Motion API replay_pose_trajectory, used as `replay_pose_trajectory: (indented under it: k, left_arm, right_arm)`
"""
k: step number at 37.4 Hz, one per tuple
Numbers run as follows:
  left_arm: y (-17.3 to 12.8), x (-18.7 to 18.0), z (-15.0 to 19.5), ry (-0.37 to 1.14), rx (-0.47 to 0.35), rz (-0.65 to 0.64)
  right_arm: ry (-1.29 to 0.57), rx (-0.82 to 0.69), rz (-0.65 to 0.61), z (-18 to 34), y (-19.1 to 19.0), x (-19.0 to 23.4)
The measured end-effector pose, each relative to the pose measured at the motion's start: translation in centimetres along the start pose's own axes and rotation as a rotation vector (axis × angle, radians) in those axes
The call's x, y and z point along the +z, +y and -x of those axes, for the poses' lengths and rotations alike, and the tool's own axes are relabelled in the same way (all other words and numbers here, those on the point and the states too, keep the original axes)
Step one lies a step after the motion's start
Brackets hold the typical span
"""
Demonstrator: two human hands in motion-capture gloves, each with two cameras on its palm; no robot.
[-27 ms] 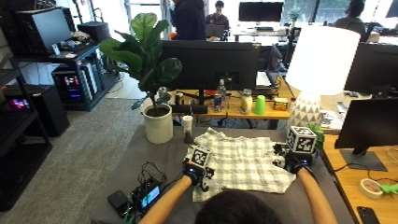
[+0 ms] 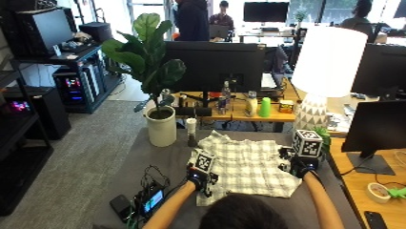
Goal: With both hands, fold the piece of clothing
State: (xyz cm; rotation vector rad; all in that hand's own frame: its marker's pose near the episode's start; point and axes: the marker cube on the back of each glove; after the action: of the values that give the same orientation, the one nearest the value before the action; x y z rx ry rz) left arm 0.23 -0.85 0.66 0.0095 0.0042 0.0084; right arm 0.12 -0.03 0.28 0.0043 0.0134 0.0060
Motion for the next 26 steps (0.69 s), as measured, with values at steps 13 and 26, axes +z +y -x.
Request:
replay_pose_trajectory:
  k: [13, 26]
  left_arm:
    - [-5.5, 0.1, 0.5, 0.005, -0.043, -0.408]
    - [-6.0, -3.5, 0.9, 0.075, -0.064, -0.638]
  right_arm:
    - [-0.006, -0.004, 0.063, -0.1, -1.2, 3.3]
    - [0.013, -0.07, 0.219, 0.5, -3.8, 10.2]
